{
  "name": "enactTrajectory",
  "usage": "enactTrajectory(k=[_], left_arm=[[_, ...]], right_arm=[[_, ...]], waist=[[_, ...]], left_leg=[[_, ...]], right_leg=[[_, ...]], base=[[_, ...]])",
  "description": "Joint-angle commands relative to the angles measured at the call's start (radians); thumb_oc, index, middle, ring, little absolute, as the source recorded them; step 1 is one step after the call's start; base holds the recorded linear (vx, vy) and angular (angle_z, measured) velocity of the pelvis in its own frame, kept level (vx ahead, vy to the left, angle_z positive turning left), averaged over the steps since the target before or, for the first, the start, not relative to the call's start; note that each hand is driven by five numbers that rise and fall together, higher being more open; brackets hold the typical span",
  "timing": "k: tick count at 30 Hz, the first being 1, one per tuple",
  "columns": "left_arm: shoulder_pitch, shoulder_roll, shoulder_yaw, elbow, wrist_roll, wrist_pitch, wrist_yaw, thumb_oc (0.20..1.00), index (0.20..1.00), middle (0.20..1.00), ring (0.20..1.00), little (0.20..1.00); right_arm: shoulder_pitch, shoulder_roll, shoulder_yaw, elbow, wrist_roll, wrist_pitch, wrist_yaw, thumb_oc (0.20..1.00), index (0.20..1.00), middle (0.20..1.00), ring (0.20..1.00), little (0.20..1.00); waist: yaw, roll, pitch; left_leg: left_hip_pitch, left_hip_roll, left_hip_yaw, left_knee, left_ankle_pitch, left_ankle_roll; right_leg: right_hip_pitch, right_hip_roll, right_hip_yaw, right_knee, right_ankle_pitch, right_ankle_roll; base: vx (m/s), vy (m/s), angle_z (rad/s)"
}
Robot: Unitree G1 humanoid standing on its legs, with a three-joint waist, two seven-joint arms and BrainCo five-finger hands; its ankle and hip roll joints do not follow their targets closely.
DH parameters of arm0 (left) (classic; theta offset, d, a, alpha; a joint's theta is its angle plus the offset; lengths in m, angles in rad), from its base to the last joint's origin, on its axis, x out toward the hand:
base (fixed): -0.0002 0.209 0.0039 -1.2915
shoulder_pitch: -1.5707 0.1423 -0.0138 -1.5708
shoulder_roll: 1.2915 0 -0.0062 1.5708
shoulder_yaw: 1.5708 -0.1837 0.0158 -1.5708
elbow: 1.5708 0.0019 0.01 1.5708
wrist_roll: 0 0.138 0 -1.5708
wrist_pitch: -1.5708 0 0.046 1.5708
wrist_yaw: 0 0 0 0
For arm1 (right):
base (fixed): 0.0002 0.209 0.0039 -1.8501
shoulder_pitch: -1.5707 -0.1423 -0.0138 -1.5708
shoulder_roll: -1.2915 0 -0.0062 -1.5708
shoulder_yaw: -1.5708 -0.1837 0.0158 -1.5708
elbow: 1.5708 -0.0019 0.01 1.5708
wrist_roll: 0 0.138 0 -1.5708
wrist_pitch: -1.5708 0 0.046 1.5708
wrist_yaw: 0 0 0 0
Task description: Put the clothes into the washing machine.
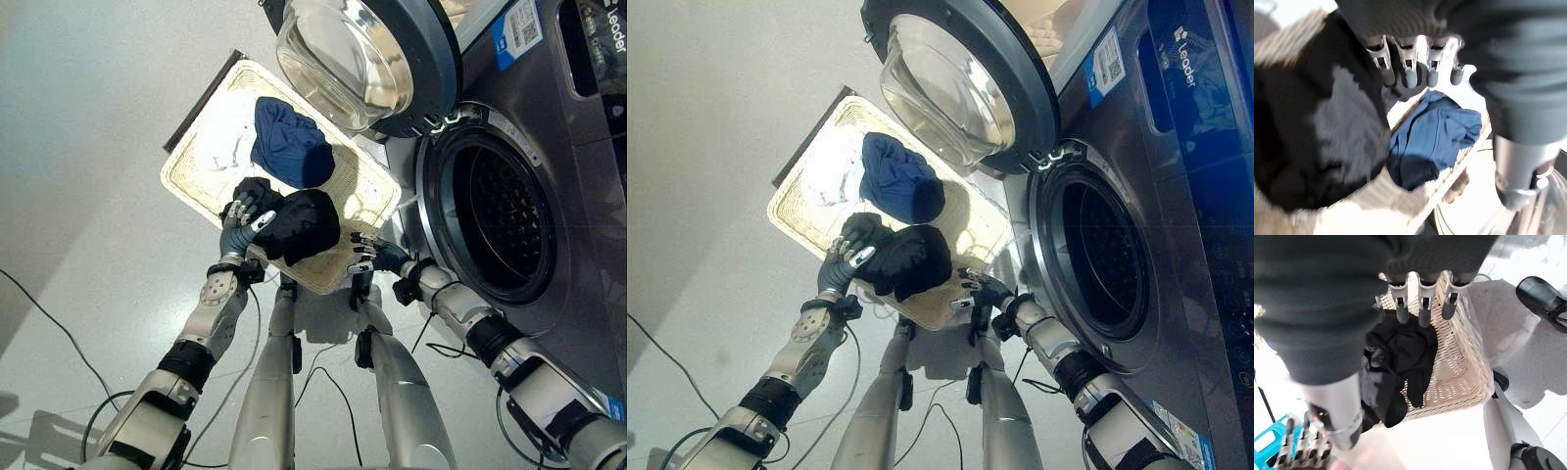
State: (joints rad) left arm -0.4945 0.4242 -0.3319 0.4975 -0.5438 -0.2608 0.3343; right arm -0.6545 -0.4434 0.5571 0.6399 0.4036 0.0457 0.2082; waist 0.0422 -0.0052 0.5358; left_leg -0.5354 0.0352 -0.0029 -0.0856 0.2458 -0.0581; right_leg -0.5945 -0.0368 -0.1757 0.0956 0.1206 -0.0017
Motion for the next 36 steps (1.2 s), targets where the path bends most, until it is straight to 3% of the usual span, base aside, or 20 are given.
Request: enactTrajectory(k=[1,2,6,7,9,17,23,32,36], left_arm=[[-0.045,0.027,0.001,0.003,0.320,0.029,0.191,1.000,1.000,1.000,1.000,1.000],[-0.063,0.055,-0.015,0.014,0.431,0.086,0.235,1.000,1.000,1.000,1.000,1.000],[-0.119,0.103,-0.069,0.064,0.603,0.211,0.279,1.000,1.000,1.000,1.000,1.000],[-0.121,0.104,-0.071,0.066,0.614,0.217,0.281,1.000,1.000,1.000,1.000,1.000],[-0.170,0.130,-0.124,0.109,0.735,0.307,0.284,1.000,1.000,1.000,1.000,1.000],[-0.331,0.138,-0.243,0.296,0.908,0.464,0.203,1.000,1.000,1.000,1.000,1.000],[-0.422,0.136,-0.329,0.417,0.945,0.533,0.059,1.000,1.000,1.000,1.000,1.000],[-0.486,0.127,-0.405,0.499,0.992,0.563,-0.061,1.000,1.000,1.000,1.000,1.000],[-0.517,0.110,-0.437,0.552,0.966,0.602,-0.211,1.000,1.000,1.000,1.000,1.000]], right_arm=[[-0.003,-0.015,-0.009,-0.028,-0.006,-0.003,0.002,1.000,1.000,1.000,1.000,1.000],[-0.005,-0.023,-0.007,-0.031,0.001,-0.001,0.004,1.000,1.000,1.000,1.000,1.000],[-0.012,-0.030,0.002,-0.021,0.017,-0.005,0.012,1.000,1.000,1.000,1.000,1.000],[-0.012,-0.030,0.002,-0.021,0.017,-0.005,0.013,1.000,1.000,1.000,1.000,1.000],[-0.022,-0.030,0.011,-0.013,0.023,-0.005,0.018,1.000,1.000,1.000,1.000,1.000],[-0.073,-0.027,0.046,0.022,0.032,0.004,0.040,1.000,1.000,1.000,1.000,1.000],[-0.098,-0.021,0.074,0.033,0.035,0.008,0.030,1.000,1.000,1.000,1.000,1.000],[-0.126,-0.017,0.091,0.030,0.065,0.011,0.008,1.000,1.000,1.000,1.000,1.000],[-0.137,-0.004,0.090,0.025,0.089,0.012,-0.008,1.000,1.000,1.000,1.000,1.000]], waist=[[-0.017,0.003,-0.016],[-0.019,0.002,-0.016],[-0.026,-0.001,-0.016],[-0.027,-0.001,-0.016],[-0.036,-0.004,-0.016],[-0.079,-0.019,-0.016],[-0.110,-0.028,-0.016],[-0.136,-0.037,-0.016],[-0.149,-0.044,-0.016]], left_leg=[[-0.003,-0.071,0.075,0.029,-0.058,-0.013],[-0.006,-0.070,0.076,0.031,-0.057,-0.014],[-0.012,-0.066,0.081,0.035,-0.055,-0.015],[-0.013,-0.066,0.082,0.035,-0.055,-0.015],[-0.023,-0.063,0.088,0.040,-0.052,-0.018],[-0.064,-0.057,0.114,0.064,-0.050,-0.027],[-0.101,-0.052,0.133,0.067,-0.043,-0.035],[-0.158,-0.045,0.150,0.071,-0.034,-0.042],[-0.181,-0.036,0.165,0.046,-0.019,-0.050]], right_leg=[[-0.006,-0.013,0.008,-0.062,0.072,0.090],[-0.009,-0.012,0.009,-0.058,0.070,0.089],[-0.015,-0.010,0.011,-0.050,0.067,0.089],[-0.016,-0.010,0.011,-0.050,0.067,0.089],[-0.027,-0.007,0.016,-0.046,0.070,0.089],[-0.076,0.004,0.043,-0.048,0.091,0.089],[-0.116,0.017,0.065,-0.058,0.107,0.087],[-0.174,0.031,0.087,-0.062,0.122,0.083],[-0.201,0.038,0.095,-0.078,0.136,0.085]], base=[[0.00,0.000,0.00],[0.00,0.000,0.00],[0.00,0.000,0.00],[0.00,0.000,0.00],[0.00,0.000,0.00],[0.01,0.008,-0.06],[0.05,0.015,-0.13],[0.04,0.000,-0.09],[0.04,-0.013,-0.03]])
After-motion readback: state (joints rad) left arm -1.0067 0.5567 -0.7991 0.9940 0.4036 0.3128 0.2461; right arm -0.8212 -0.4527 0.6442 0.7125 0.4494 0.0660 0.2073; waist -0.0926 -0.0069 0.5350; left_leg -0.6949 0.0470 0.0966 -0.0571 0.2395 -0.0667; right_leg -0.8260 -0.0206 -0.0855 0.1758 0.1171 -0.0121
